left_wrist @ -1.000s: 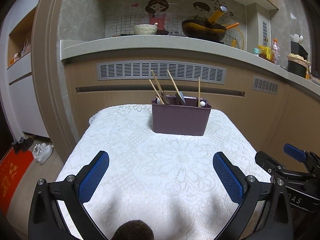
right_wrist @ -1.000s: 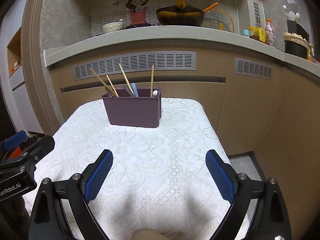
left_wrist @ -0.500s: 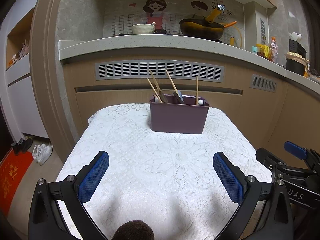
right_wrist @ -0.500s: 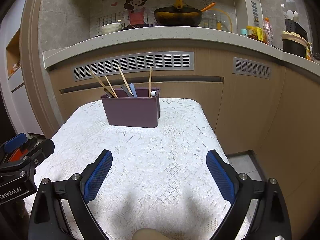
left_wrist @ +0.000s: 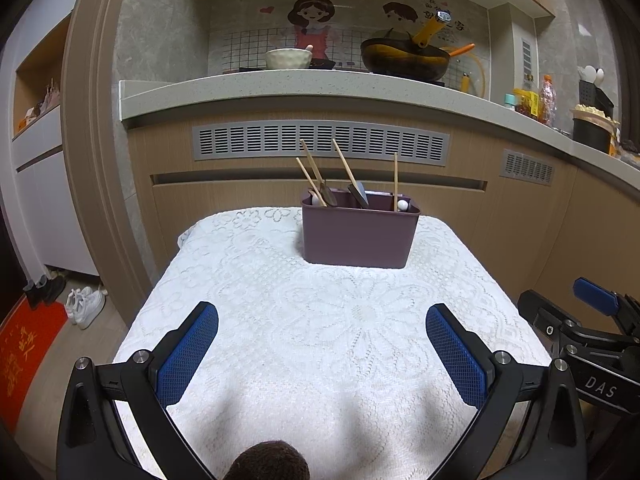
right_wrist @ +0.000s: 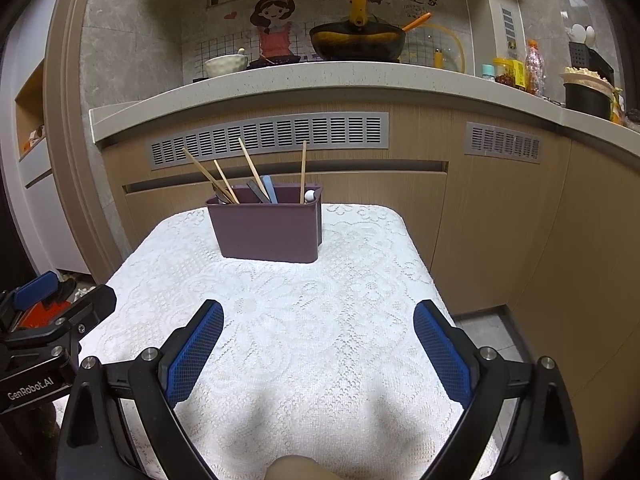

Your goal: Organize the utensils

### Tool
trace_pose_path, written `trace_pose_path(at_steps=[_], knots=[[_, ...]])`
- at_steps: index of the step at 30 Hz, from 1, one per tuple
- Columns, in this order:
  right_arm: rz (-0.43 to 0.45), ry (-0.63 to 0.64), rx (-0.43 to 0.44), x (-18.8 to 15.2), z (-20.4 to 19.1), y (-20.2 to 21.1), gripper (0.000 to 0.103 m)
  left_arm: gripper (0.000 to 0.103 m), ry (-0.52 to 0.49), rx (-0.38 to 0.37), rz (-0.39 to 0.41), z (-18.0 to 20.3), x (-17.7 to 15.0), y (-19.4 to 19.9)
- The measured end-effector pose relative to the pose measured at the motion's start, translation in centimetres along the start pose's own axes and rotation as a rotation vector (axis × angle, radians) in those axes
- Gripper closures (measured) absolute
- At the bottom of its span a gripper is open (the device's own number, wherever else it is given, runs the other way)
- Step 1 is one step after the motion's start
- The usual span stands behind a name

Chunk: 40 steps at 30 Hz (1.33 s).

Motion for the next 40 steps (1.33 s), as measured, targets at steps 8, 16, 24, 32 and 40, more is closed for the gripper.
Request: trace_pose_path(at_steps=[8, 16, 24, 32, 40], knots=[[-0.002, -0.002, 0.003, 0.09, -0.01, 0.1, 0.008, 0.0, -0.006, -0.001, -0.002, -0.03, 0.05, 0.02], [-0.006, -0.002, 0.005, 0.1, -0.01, 0.0, 0.007, 0.0, -0.005, 0.0, -0.005, -0.07, 0.09, 0.01], [-0.005, -0.002, 0.006, 0.09, 0.04, -0.07, 0.007, 0.0, -0.011, 0.006, -0.003, 0.16, -0.08, -0.01], [-0.006, -0.004, 0.006, 0.07, 0.02, -0.07, 0.006, 0.0, -0.009, 0.008, -0.004, 0.19, -0.11, -0.03], [-0.014, -0.012, 0.004, -0.21, 0.24, -0.48, 0.006, 0.0, -0.013, 0.01, -0.011, 0.1, -0.17, -0.6]])
Point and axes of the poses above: each gripper's, at about its wrist camera, not at the fingertips, and y roughly against the way its jaws point, z to its right, x to its top, the point moved 1 cm from there along -y, roughly the way its jaws point, and after that the axes turned 13 degrees about x, right-handed, at the moved point
